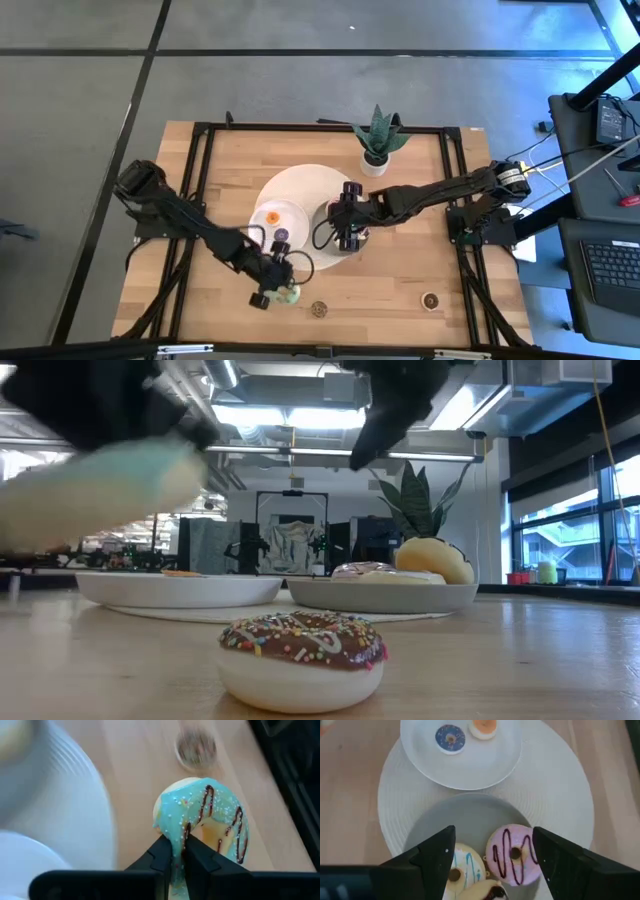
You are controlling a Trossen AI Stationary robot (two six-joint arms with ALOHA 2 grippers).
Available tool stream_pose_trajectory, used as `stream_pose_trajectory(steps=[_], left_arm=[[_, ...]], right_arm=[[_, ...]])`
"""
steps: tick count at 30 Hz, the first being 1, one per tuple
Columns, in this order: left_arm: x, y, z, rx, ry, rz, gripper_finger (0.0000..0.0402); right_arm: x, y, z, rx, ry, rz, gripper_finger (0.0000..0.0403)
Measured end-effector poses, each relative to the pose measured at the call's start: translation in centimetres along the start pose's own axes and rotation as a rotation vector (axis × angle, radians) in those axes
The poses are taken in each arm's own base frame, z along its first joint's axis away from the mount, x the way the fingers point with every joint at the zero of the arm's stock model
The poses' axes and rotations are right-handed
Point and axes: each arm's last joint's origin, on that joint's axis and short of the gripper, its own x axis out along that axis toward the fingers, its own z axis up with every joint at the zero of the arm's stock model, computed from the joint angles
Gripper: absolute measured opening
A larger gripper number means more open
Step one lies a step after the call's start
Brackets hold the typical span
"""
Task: Pick & Place donuts
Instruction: Put the large green donut on the gray plate
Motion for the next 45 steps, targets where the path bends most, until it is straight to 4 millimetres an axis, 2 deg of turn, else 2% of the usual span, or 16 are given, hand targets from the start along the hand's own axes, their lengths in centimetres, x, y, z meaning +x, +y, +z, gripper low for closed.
stream_pose_trajectory(steps=[3, 8, 11, 15, 20, 24, 30, 36, 41, 45], left_arm=[[-1.6, 1.8, 1.2, 0.037, -0.091, 0.111, 0.0038], [-2.7, 5.4, 2.3, 0.049, -0.162, 0.353, 0.0043], [-2.4, 7.1, 3.0, 0.040, -0.210, 0.334, 0.0040], [-1.6, 9.4, 3.5, 0.067, -0.230, 0.258, 0.0031], [-1.5, 12.3, 3.5, 0.025, -0.243, 0.246, 0.0029], [-1.3, 14.2, 3.7, 0.025, -0.282, 0.222, 0.0030], [1.0, 16.1, 3.0, 0.017, -0.262, 0.144, 0.0028], [3.7, 17.2, 2.1, 0.021, -0.221, 0.157, 0.0030], [4.8, 18.1, 1.4, 0.001, -0.190, 0.176, 0.0029], [4.9, 18.7, 1.2, -0.018, -0.181, 0.189, 0.0033]], right_arm=[[-1.5, -0.3, 0.6, -0.005, 0.008, -0.008, 0.0266], [-5.3, -0.8, 0.0, -0.012, -0.033, -0.112, 0.0266], [-6.9, -0.7, -1.5, 0.018, -0.065, -0.134, 0.0266], [-8.0, -0.3, -4.1, 0.076, -0.106, -0.157, 0.0266], [-7.6, 0.1, -6.6, 0.141, -0.150, -0.152, 0.0266], [-6.9, 0.0, -7.2, 0.164, -0.190, -0.147, 0.0266], [-6.6, -0.7, -7.1, 0.168, -0.198, -0.166, 0.0266], [-6.4, -1.3, -6.8, 0.190, -0.209, -0.178, 0.0266], [-6.4, -1.3, -6.7, 0.196, -0.212, -0.171, 0.0266], [-6.4, -1.3, -6.7, 0.199, -0.215, -0.168, 0.0266]])
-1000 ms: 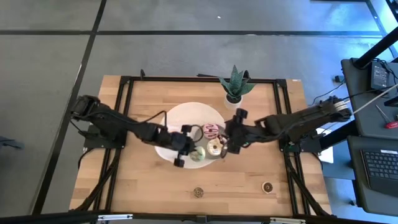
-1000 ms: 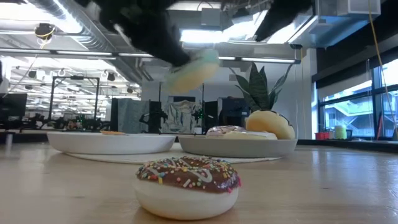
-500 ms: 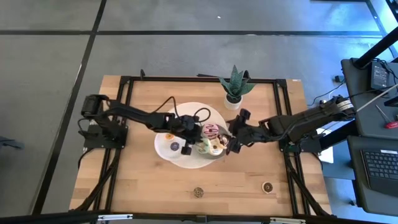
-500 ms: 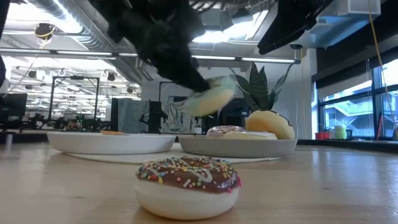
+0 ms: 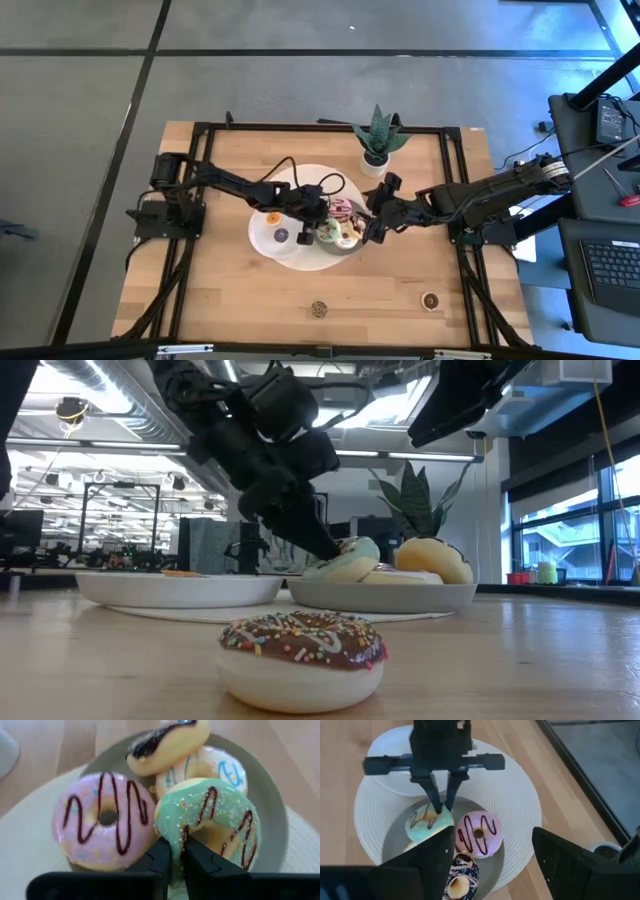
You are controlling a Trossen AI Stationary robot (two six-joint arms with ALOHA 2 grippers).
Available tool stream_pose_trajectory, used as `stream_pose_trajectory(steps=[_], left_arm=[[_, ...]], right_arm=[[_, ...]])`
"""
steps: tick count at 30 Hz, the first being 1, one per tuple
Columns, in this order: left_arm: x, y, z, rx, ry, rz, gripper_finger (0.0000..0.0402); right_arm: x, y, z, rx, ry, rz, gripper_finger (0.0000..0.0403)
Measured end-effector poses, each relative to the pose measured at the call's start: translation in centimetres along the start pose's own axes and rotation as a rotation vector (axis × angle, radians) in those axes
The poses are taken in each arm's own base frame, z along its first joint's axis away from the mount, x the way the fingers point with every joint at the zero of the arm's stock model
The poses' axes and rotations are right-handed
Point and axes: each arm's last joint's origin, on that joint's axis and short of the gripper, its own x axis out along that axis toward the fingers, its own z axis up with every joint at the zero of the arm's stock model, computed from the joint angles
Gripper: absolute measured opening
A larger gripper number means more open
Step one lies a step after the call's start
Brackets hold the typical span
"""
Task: Pick & Place donuts
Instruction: Put the large green donut on the gray plate
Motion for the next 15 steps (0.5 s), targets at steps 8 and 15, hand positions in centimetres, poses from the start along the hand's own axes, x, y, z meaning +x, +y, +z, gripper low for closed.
stream_pose_trajectory(steps=[8, 15], left_arm=[[0.01, 0.11, -0.05, -0.020, 0.002, 0.004, 0.0047], [0.01, 0.12, -0.03, -0.042, -0.001, 0.005, 0.0066]], right_arm=[[0.00, 0.00, 0.00, -0.002, 0.000, 0.000, 0.0266], [0.00, 0.00, 0.00, -0.004, 0.000, 0.001, 0.0266]])
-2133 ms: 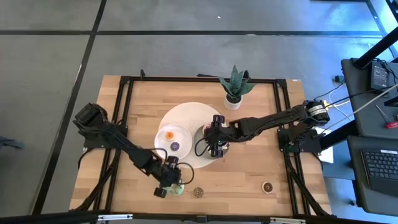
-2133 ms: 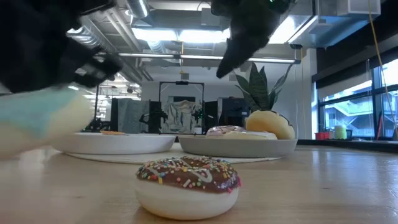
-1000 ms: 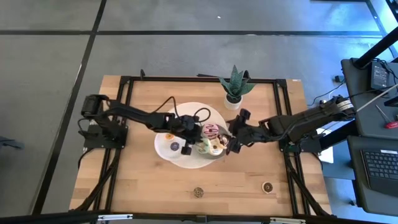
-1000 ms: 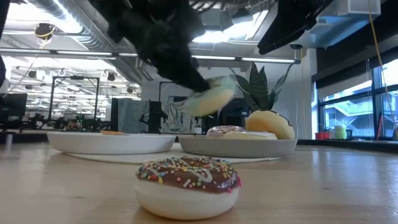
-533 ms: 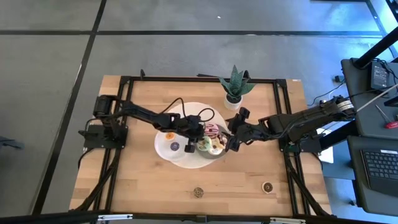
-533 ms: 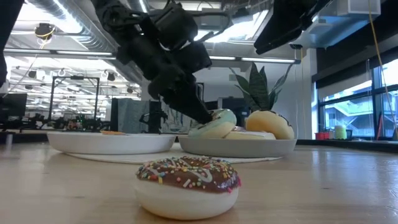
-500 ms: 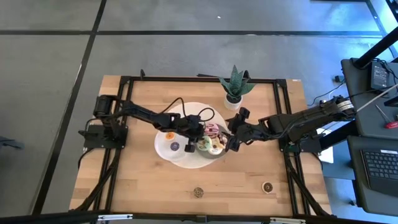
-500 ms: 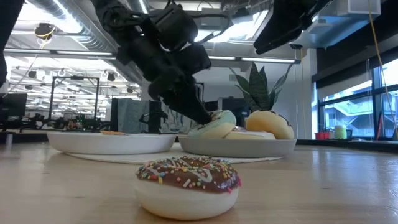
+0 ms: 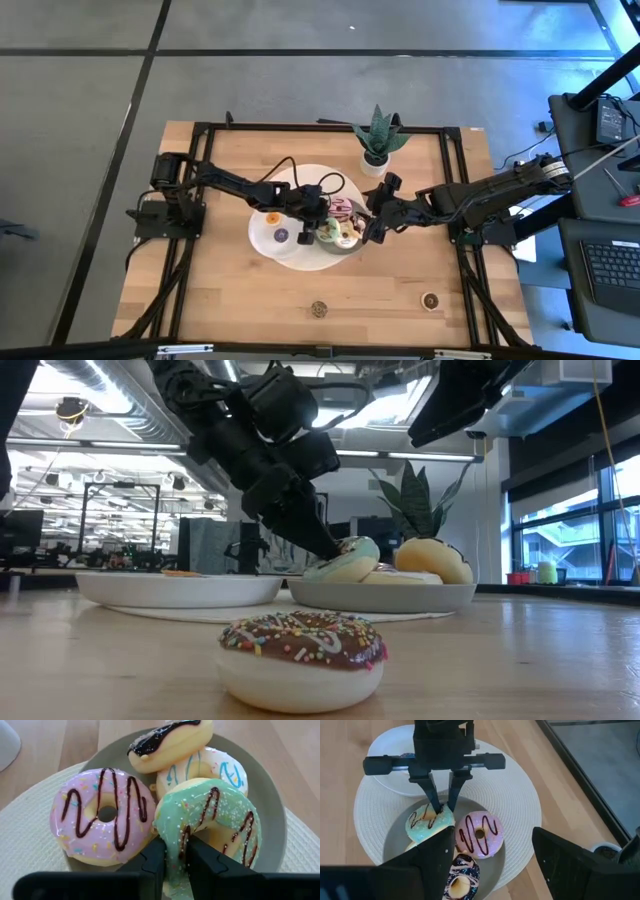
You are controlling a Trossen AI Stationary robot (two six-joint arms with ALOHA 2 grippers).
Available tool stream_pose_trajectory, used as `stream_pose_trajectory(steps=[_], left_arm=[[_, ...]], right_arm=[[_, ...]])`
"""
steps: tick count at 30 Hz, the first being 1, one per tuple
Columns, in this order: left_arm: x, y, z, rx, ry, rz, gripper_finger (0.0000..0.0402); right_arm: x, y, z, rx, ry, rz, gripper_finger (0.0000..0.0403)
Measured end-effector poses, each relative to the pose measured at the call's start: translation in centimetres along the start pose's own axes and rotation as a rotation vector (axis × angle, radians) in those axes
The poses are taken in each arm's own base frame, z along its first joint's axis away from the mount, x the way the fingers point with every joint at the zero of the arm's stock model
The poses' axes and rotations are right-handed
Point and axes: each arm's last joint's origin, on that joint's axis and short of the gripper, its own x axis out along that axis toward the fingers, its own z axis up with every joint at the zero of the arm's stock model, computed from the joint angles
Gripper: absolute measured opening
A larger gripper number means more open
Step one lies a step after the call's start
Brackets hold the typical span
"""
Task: Pick & Place donuts
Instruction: Put the large green donut on the gray plate, then put the small brown donut on the white plate
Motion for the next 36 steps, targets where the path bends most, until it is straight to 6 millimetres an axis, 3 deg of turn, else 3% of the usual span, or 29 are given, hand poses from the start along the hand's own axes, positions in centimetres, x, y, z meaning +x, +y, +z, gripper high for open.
stream_pose_trajectory(steps=[17, 29, 36], left_arm=[[-0.1, 0.1, 0.0, -0.011, 0.011, 0.087, 0.0185], [-3.9, -0.9, 2.4, 0.032, -0.068, 0.100, 0.0190], [-5.5, -2.1, 3.2, -0.193, -0.109, 0.059, 0.0193]], right_arm=[[0.0, 0.0, 0.0, 0.000, 0.001, 0.001, 0.0266], [0.0, 0.0, 0.0, -0.001, 0.001, 0.001, 0.0266], [0.0, 0.0, 0.0, -0.004, 0.001, 0.001, 0.0266]])
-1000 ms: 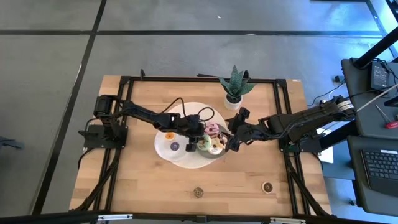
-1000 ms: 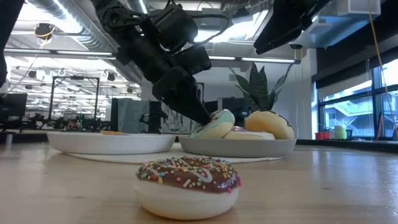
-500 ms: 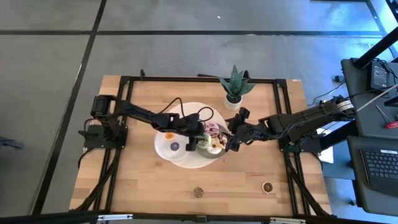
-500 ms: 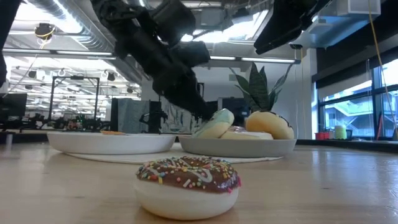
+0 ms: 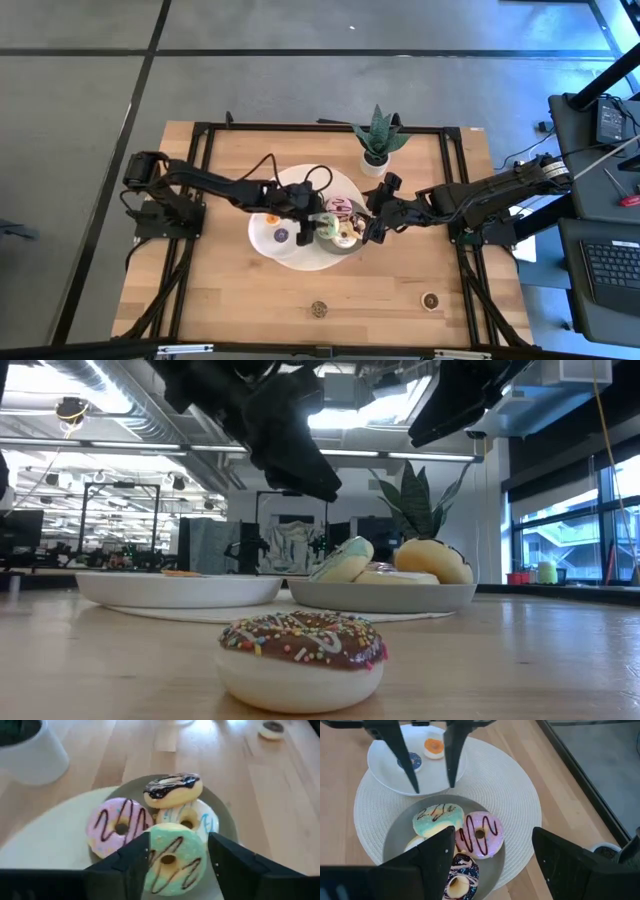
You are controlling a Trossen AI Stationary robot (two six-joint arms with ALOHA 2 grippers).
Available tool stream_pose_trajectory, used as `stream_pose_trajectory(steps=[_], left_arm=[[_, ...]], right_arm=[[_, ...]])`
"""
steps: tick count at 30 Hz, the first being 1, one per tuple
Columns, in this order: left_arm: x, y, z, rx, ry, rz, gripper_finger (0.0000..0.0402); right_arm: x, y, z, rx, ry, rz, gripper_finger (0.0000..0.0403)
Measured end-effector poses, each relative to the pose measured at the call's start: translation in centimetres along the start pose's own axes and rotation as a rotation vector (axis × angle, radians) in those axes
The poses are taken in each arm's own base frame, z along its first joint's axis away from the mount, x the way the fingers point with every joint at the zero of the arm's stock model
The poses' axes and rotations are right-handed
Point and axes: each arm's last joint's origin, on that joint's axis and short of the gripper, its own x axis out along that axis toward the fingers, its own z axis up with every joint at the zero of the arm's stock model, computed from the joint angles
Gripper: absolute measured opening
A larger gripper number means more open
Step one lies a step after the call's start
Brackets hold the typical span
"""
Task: Pick & Place donuts
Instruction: Put the small brown donut on the white plate
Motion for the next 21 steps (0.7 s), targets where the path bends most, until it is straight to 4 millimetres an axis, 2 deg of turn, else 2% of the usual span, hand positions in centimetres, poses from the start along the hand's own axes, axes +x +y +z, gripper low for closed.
stream_pose_trajectory(steps=[3, 9, 15, 19, 21], left_arm=[[0.0, -0.8, -0.2, -0.016, 0.017, -0.063, 0.0190], [-0.2, -3.9, -0.5, 0.122, 0.014, -0.309, 0.0192], [-0.9, -7.6, -0.8, 0.228, -0.049, -0.328, 0.0196], [-1.1, -10.1, -1.7, 0.368, -0.059, -0.367, 0.0193], [-1.0, -11.2, -2.0, 0.383, -0.083, -0.362, 0.0193]], right_arm=[[0.0, 0.0, 0.0, -0.024, 0.000, 0.000, 0.0266], [0.0, 0.0, 0.1, -0.044, -0.006, 0.000, 0.0266], [0.0, 0.1, 0.2, -0.033, -0.021, 0.004, 0.0266], [0.0, 0.1, 0.2, -0.036, -0.021, 0.006, 0.0266], [0.0, 0.1, 0.2, -0.036, -0.021, 0.006, 0.0266]])
